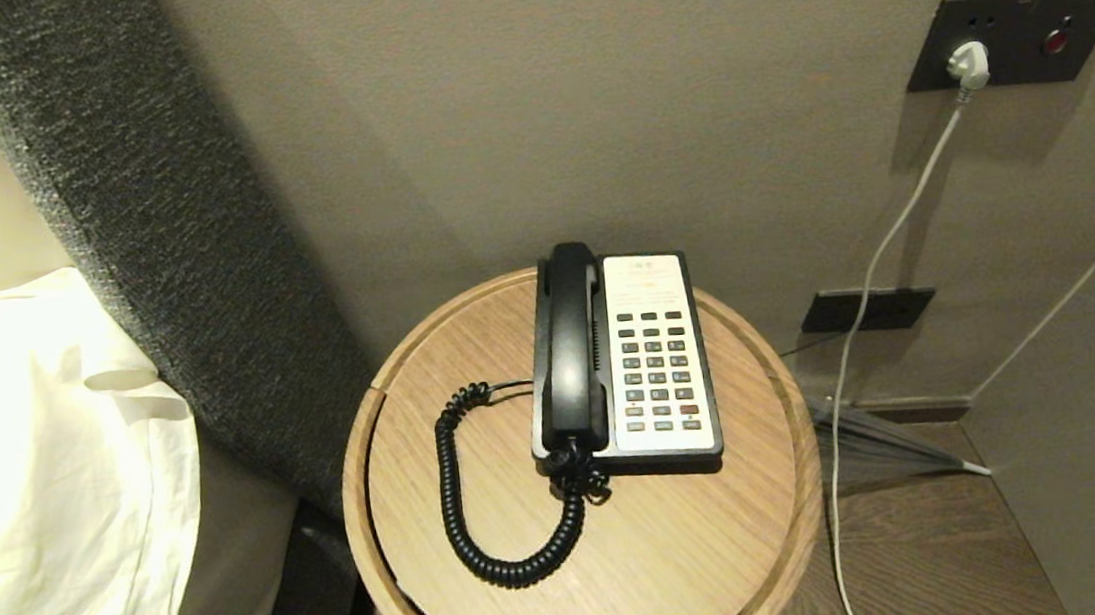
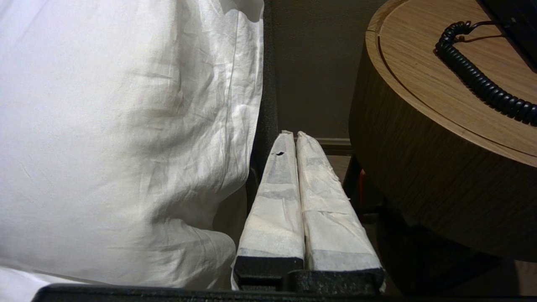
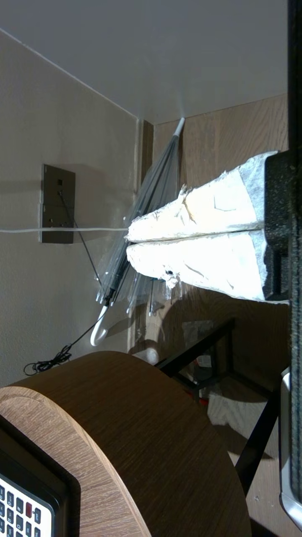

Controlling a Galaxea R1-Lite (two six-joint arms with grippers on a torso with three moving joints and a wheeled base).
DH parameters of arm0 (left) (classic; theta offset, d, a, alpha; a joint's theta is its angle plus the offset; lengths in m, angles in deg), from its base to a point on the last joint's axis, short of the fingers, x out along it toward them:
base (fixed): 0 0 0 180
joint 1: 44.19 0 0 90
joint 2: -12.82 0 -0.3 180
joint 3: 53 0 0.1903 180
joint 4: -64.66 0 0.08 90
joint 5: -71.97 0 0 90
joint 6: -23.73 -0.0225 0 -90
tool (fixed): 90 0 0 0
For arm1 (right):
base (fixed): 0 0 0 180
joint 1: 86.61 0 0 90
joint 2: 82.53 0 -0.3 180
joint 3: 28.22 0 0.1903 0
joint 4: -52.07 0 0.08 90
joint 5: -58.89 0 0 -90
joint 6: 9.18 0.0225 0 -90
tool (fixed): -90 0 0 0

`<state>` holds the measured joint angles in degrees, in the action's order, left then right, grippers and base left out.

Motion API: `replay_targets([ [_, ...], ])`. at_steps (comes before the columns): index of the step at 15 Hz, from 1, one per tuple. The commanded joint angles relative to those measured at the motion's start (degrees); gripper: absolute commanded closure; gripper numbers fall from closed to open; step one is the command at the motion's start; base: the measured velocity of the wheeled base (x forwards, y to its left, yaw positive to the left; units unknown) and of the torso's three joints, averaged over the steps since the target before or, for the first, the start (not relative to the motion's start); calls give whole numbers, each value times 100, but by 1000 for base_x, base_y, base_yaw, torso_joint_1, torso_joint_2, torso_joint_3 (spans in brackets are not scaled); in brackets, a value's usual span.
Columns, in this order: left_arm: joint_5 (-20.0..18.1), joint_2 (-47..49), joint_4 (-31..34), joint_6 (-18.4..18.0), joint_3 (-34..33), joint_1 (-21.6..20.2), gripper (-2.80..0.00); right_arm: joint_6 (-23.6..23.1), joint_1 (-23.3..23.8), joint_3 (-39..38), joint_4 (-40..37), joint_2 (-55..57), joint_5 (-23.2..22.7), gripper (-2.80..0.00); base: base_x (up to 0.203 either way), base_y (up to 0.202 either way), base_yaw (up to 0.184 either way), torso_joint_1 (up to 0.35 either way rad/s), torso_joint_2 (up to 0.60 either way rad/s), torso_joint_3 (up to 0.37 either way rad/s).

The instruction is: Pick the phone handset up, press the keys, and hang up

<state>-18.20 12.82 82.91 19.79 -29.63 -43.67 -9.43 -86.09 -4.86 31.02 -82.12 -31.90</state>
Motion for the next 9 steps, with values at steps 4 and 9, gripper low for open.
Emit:
replay_targets([
  [4, 0, 9, -7, -1, -229, 1, 0, -2, 0, -88, 6, 11, 0, 0, 0, 0, 0, 0, 0, 0],
  [9, 0, 9, -7, -1, -229, 2, 0, -2, 0, -88, 6, 11, 0, 0, 0, 0, 0, 0, 0, 0],
])
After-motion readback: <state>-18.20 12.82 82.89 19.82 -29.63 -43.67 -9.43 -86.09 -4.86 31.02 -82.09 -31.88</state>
